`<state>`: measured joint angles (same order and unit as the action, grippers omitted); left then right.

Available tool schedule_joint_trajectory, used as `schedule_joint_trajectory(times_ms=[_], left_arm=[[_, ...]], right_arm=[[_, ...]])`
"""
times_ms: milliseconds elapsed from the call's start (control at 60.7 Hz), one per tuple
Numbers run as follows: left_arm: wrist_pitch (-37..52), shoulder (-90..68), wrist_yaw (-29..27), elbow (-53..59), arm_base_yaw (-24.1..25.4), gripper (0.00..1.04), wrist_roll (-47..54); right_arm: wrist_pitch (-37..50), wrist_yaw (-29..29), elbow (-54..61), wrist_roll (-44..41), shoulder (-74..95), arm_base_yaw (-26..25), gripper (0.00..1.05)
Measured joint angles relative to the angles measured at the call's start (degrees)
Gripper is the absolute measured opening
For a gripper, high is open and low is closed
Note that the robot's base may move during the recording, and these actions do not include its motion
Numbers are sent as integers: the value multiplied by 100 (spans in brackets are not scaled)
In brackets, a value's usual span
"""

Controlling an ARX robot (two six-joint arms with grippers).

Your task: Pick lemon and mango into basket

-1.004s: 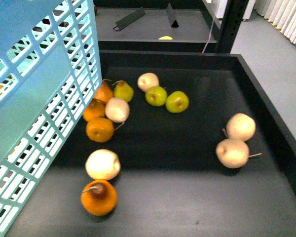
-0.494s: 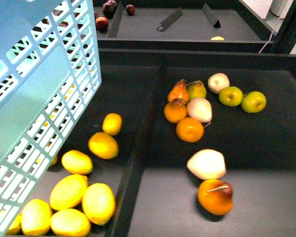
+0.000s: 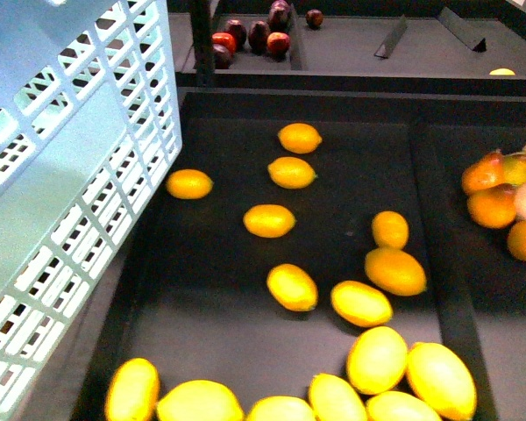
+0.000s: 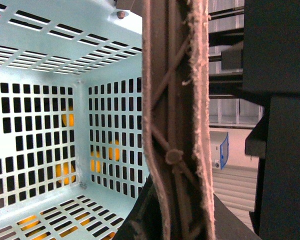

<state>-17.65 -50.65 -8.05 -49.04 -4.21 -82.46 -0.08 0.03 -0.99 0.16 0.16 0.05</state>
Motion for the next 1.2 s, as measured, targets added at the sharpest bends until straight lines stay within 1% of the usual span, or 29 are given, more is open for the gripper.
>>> schedule_joint_trajectory(times_ms=[757,873,889,922,955,971,988,1087,1202], left_arm=[[2,-7,-15,-2,7,5,15],[-24,-13,-120,-11,61,5,46],[-107,-31,-81,-37,76,5,170],[-706,-177,173,-299,103,5,538],[-1067,-334,321,-514,98,5,997],[-1156,-396,343,-577,94,5,1067],[-1272,-501,433,-671,76,5,1401],[-1292,-1132,678,-922,-94,5,2387],[-1086,-1864,505,-1207,-216,5,2815]], right_arm=[[-2,-31,0,0,0,-4,96],[-2,-39,0,0,0,-7,96],[-2,-39,0,0,0,-7,96],[-2,-35,0,0,0,-7,96],[-2,-26,0,0,0,-7,96],[-2,-26,0,0,0,-7,96],[-2,-22,0,0,0,-7,96],[-2,-22,0,0,0,-7,96],[-2,-11,0,0,0,-7,96]])
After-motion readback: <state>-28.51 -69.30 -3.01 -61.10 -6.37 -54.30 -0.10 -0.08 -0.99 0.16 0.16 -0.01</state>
